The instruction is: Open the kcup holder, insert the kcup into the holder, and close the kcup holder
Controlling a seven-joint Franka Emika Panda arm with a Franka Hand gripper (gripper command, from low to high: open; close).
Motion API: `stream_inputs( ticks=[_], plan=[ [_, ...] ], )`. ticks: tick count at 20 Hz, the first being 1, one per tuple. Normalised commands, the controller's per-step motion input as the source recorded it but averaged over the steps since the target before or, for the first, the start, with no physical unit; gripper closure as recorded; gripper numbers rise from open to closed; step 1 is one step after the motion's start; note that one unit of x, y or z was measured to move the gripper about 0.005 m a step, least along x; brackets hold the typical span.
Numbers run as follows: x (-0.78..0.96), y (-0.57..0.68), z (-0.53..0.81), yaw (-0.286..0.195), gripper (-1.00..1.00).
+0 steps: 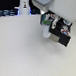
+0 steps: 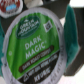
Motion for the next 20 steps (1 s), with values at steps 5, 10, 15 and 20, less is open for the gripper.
stream_inputs(
  ticks=[5, 10, 15, 20],
  plan=[
    [-0.25, 0.51, 0.26, 0.065, 1.00],
    [-0.22, 0.52, 0.21, 0.055, 1.00],
    [-0.28, 0.49, 0.05, 0.079, 1.00],
    [-0.41, 0.42, -0.04, 0.101, 1.00]
  ],
)
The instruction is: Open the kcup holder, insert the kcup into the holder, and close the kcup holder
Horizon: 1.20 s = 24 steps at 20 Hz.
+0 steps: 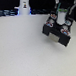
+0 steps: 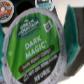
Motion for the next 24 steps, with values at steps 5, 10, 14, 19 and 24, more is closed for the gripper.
stream_inputs(
  ticks=[5, 10, 14, 19, 24],
  plan=[
    [-0.47, 0.33, -0.09, 0.110, 1.00],
    [-0.55, 0.24, -0.17, 0.110, 1.00],
    [-0.47, 0.11, -0.21, 0.103, 1.00],
    [-0.36, 0.01, -0.29, 0.081, 1.00],
    [-0.18, -0.06, -0.27, 0.037, 1.00]
  ],
)
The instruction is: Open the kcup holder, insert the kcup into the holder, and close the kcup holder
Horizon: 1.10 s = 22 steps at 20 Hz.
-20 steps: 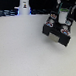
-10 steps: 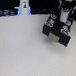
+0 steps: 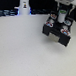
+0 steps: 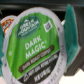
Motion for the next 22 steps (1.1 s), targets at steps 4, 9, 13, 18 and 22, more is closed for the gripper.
stream_inputs(
  ticks=[4, 9, 13, 18, 22],
  plan=[
    [-0.02, -0.08, -0.20, 0.015, 1.00],
    [0.01, -0.06, -0.11, 0.002, 1.00],
    [0.09, -0.22, 0.24, -0.013, 1.00],
    [0.04, -0.34, 0.22, -0.029, 1.00],
    [0.01, -0.09, -0.08, -0.001, 1.00]
  ],
)
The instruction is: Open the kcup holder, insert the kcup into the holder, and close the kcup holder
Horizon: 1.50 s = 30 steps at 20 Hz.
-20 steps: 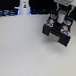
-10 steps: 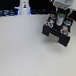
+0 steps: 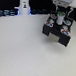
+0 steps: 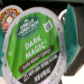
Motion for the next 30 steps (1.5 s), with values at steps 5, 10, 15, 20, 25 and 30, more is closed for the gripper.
stream_inputs(
  ticks=[5, 10, 15, 20, 25, 30],
  plan=[
    [0.05, -0.09, -0.10, -0.016, 1.00],
    [0.04, -0.08, -0.17, -0.010, 1.00],
    [0.02, -0.06, -0.25, -0.007, 1.00],
    [-0.06, 0.08, 0.22, -0.002, 1.00],
    [-0.01, -0.01, -0.24, 0.005, 1.00],
    [-0.01, -0.04, -0.33, 0.007, 1.00]
  ],
)
